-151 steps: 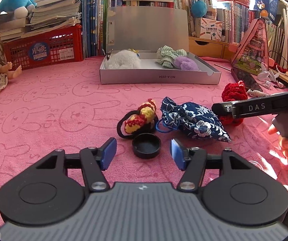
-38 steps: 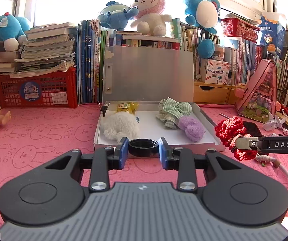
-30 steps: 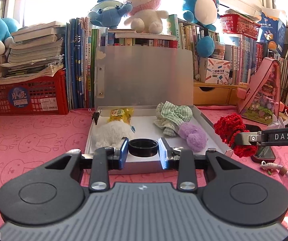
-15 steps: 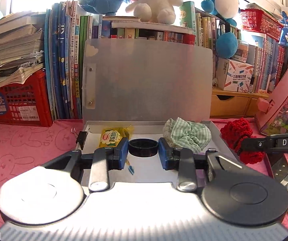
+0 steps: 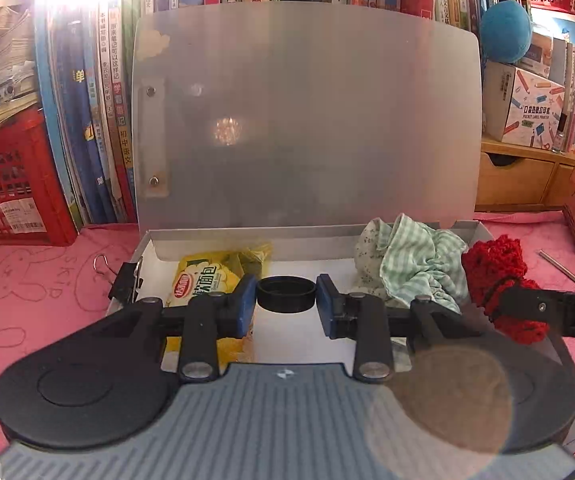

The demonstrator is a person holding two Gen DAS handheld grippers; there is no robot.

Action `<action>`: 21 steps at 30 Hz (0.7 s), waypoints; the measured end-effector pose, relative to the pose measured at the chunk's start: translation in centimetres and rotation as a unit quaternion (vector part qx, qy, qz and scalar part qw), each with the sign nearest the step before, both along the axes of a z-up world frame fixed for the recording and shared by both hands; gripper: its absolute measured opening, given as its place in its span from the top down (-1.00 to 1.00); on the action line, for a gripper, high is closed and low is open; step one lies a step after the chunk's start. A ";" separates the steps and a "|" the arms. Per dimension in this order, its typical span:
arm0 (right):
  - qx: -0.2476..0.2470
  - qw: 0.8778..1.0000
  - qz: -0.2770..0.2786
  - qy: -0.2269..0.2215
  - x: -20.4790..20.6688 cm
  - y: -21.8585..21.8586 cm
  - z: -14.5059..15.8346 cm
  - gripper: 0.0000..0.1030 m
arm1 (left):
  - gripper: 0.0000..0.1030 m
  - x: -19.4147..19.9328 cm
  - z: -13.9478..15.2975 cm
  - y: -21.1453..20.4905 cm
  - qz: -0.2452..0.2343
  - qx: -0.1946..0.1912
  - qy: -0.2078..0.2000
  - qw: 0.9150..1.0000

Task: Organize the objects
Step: 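Carry the black lid and red knitted toy over into the white box, then open both tools to drop the lid and red toy in the box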

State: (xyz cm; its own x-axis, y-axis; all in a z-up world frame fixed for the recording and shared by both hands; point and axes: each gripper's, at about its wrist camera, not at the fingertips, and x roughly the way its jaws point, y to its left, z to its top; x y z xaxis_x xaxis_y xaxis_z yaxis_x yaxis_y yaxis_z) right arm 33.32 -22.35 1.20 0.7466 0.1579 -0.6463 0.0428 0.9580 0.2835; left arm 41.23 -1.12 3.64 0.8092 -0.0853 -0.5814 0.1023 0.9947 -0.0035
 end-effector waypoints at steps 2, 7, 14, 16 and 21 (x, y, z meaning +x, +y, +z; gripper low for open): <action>0.001 1.000 0.001 0.003 0.1 0.0 -0.2 0.22 | 0.27 0.3 -0.6 -0.2 0.000 0.008 0.010 1.000; -0.010 1.000 0.006 0.007 0.1 0.2 -0.6 0.23 | 0.27 0.9 -1.2 -0.7 -0.003 0.029 0.042 0.999; 0.004 1.000 0.010 -0.015 -1.2 0.1 0.4 -0.20 | 0.11 0.5 -1.7 -1.9 -0.016 0.060 0.072 0.995; -0.001 1.000 0.013 -0.025 -1.8 0.2 1.1 -0.23 | -0.09 -0.2 -1.3 -1.7 -0.019 0.045 0.070 0.996; -0.015 0.998 0.027 -0.053 -3.9 0.6 2.9 -0.29 | -0.40 -2.2 0.2 -1.7 -0.023 0.052 0.045 0.997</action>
